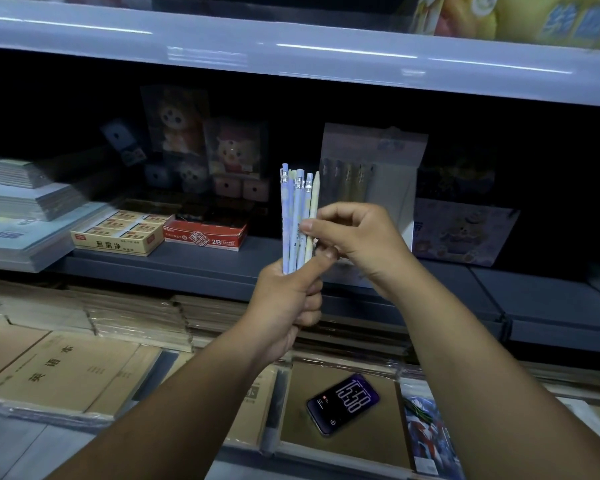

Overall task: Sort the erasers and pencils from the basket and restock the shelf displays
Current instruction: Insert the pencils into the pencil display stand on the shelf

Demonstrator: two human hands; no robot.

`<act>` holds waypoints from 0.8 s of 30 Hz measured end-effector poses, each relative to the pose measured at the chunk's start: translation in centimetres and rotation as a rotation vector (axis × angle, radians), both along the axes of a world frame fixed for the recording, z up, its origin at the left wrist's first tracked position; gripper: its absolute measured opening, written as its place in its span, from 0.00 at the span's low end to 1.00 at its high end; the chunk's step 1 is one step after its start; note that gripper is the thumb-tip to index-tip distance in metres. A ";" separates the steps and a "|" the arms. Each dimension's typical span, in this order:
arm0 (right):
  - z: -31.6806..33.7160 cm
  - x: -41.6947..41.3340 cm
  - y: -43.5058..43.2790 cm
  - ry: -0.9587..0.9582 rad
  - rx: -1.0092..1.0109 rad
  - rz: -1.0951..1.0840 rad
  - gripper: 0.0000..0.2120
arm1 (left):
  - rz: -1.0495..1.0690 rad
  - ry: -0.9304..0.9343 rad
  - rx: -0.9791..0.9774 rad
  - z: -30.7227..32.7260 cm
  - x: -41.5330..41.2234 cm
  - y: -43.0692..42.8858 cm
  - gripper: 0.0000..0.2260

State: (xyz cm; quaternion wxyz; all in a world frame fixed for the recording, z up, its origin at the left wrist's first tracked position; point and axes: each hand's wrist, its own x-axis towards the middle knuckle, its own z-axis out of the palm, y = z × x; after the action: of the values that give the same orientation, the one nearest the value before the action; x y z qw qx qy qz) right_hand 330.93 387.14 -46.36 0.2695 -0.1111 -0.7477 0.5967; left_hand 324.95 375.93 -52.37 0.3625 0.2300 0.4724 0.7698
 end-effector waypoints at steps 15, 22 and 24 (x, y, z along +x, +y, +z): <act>-0.1 0.0 1.2 0.172 -0.341 -0.044 0.09 | 0.029 -0.010 0.088 0.1 -1.2 -0.3 0.10; 0.0 0.2 1.6 0.204 -0.371 -0.168 0.10 | 0.102 -0.035 0.145 0.9 -2.4 -1.0 0.09; -0.5 0.2 2.1 0.086 -0.077 -0.351 0.18 | 0.133 -0.035 0.141 1.0 -2.8 -1.2 0.10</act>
State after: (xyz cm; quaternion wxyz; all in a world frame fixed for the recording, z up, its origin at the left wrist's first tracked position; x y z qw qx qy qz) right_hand 331.09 389.26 -46.90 0.3968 -0.2245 -0.6812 0.5728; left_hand 322.14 374.72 -51.39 0.3015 0.2096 0.4248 0.8275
